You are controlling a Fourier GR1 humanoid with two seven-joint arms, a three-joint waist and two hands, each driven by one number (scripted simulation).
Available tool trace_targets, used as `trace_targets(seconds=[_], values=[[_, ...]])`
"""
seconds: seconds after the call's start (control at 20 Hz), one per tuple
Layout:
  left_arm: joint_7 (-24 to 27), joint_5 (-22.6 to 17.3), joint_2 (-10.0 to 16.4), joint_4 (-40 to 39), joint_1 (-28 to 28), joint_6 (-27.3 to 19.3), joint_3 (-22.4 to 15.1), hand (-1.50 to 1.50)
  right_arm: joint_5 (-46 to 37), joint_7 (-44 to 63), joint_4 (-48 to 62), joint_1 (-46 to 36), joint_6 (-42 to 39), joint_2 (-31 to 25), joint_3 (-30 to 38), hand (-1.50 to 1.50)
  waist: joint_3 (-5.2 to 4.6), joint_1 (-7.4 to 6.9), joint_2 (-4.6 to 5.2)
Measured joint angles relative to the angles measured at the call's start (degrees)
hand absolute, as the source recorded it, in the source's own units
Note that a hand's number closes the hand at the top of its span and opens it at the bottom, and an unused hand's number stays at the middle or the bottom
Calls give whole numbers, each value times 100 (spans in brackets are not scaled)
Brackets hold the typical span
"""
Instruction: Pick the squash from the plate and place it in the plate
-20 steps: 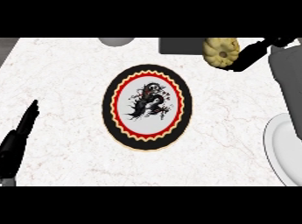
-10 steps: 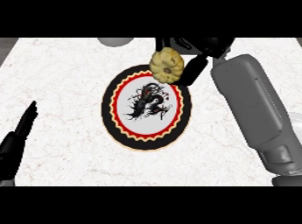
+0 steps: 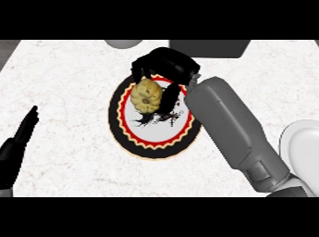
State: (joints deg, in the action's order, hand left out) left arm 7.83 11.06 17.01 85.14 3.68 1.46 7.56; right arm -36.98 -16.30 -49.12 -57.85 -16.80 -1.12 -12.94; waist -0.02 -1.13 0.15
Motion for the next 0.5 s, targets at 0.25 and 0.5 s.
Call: trace_targets(seconds=[0.25,0.5], values=[[-30,82,-122,50,-29,-38,-109,0,853,636,411,106,371,77,-425,-150,1,-88,8],[-111,161,-157,104,-61,-51,-120,0,1483,799,847,88,982,101,-988,-150,1,-100,18]])
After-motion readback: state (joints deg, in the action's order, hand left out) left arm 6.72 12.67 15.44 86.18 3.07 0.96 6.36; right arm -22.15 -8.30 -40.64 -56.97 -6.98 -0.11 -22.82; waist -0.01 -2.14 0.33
